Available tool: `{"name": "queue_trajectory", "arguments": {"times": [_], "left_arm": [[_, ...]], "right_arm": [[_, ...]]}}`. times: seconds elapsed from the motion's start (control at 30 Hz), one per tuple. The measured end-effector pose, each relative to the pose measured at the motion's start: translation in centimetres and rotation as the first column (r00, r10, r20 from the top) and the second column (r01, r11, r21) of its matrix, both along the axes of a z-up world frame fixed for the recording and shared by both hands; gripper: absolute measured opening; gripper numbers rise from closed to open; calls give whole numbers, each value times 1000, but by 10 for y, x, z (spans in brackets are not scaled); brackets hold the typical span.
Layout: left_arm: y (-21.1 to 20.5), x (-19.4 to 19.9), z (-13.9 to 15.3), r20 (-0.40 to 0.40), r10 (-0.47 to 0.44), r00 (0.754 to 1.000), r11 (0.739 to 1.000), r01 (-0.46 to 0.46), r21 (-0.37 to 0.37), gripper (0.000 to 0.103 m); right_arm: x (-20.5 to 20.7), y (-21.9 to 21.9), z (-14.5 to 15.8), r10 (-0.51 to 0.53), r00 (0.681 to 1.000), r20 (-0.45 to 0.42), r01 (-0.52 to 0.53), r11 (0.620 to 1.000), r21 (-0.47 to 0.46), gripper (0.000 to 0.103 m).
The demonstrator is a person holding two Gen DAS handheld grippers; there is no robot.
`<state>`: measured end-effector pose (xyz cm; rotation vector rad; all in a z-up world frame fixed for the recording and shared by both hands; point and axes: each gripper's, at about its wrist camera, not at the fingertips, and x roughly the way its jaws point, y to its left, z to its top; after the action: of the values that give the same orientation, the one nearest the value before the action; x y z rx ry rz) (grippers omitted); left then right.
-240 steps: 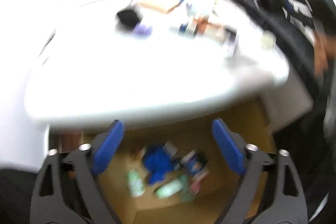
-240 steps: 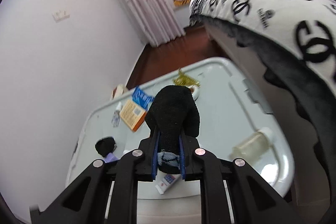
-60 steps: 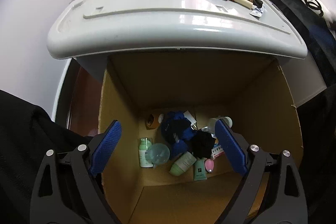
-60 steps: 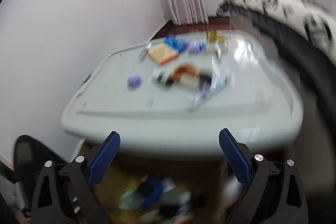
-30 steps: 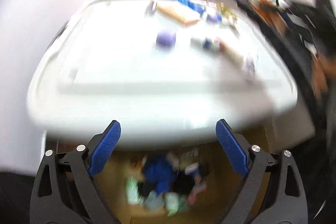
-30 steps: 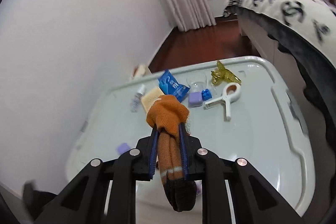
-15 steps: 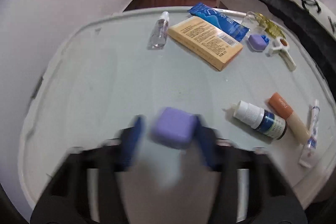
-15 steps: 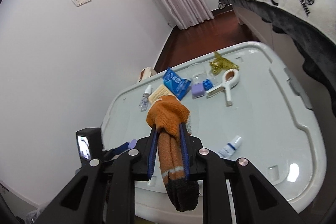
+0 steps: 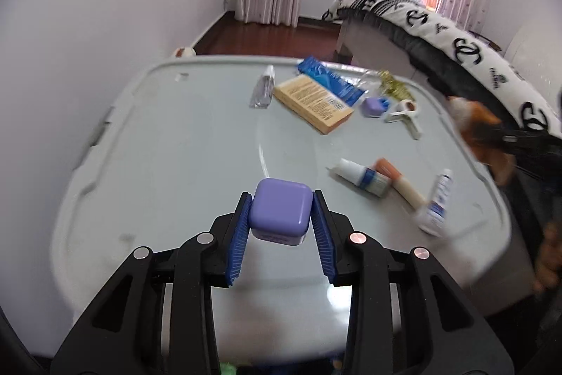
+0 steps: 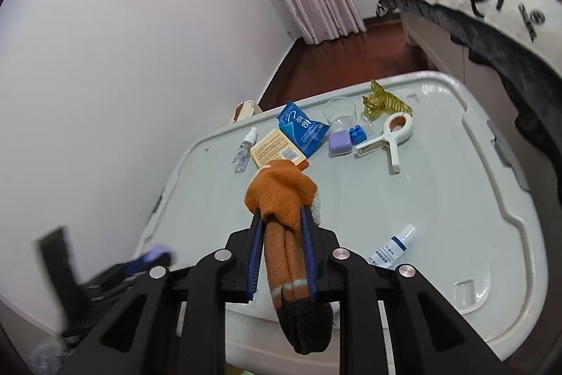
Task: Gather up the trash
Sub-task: 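Carry the orange sock and purple cube over the box and release both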
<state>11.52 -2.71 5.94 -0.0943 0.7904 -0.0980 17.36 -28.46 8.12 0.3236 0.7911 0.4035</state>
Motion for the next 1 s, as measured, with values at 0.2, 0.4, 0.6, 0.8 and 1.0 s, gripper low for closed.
{"name": "queue_trajectory", "arguments": {"times": [0.2,0.4,0.6,0.8,1.0], "left_arm": [[5,-74,12,9,8,1000,999,-8,52,34],[8,-112,-29,-126,7,992,1000,-4,23,34],[-3,-138,-77,-243,-30,969,998,43,46,34],[0,-132,-105,-349,-10,937,999,24,34,34],[-4,-131,-110,-362,-16,932,998,35,44,35]], "right_arm": [[-53,22,-7,37,996,82,-30,995,-91,21],[-133,38,-36,11,999,50,-6,995,-95,21],[-186,49,-80,-25,992,-122,15,996,-86,21],[-197,76,-111,26,967,-252,-65,987,-147,21],[-194,80,-119,26,961,-276,-75,983,-167,30]]}}
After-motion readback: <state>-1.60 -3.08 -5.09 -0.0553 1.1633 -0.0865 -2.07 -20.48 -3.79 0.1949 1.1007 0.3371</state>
